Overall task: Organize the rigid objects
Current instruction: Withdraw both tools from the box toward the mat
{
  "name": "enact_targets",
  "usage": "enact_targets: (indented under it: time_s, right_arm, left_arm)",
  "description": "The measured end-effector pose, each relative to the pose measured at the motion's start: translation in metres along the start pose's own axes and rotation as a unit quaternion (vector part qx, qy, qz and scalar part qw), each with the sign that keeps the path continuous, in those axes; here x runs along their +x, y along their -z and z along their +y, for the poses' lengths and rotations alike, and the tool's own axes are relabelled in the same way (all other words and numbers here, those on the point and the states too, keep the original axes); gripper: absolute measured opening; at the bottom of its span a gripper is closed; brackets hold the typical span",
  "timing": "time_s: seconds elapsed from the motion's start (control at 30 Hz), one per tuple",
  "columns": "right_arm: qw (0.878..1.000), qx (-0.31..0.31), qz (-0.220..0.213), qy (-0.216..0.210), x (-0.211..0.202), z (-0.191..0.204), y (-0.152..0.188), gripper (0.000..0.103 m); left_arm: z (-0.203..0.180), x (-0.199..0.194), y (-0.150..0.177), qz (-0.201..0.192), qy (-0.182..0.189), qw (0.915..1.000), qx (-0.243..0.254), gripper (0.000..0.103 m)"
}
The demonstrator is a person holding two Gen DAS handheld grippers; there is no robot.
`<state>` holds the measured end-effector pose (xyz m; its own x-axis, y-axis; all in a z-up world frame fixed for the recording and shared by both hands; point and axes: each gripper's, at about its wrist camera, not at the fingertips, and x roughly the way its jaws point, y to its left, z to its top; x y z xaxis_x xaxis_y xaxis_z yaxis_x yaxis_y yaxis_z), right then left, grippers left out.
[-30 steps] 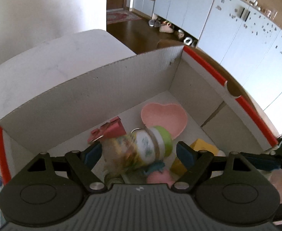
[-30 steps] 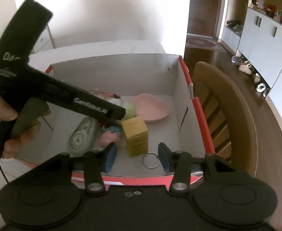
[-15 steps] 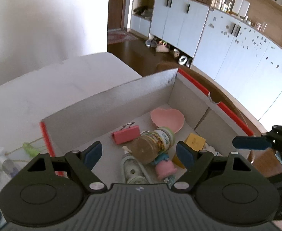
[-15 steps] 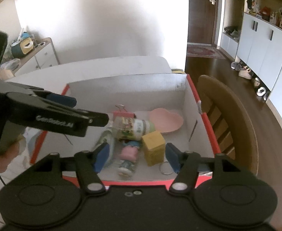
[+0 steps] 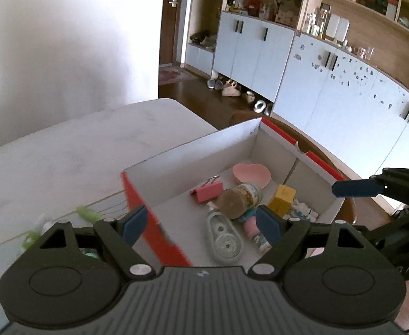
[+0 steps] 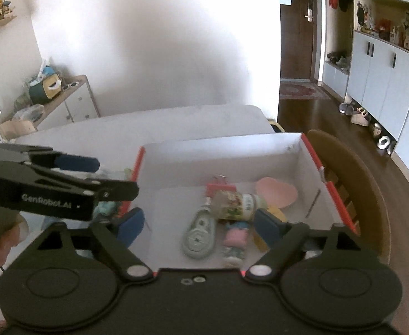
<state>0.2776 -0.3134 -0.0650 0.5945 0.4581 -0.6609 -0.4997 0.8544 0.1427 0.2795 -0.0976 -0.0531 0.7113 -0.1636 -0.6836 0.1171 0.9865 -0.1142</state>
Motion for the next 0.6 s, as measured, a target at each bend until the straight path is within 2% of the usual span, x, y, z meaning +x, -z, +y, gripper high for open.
enact_targets:
  time_s: [0.3,0.5,0.6]
  right_arm:
    - [1.0,0.0,-0.015,-0.017,0.0,0.054,0.004,0.1]
    - [0.999,-0.003,-0.017,-0.028,0.008,0.087,0.007,0.101]
    - [0.999,-0.003,-0.015,-0.032,0.014,0.103,0.008,0.101]
  left_arm:
    - [0.048,-0.04,0.023,-0.011,-0.002,0.9998,-0.018,0.085]
    - [0.081,-0.056,0.04,-0.009,0.001,0.9998,-0.018,0.09]
    - [0.1,-0.061,0.049,-0.01,-0.004,0.9996,-0.027,0.098]
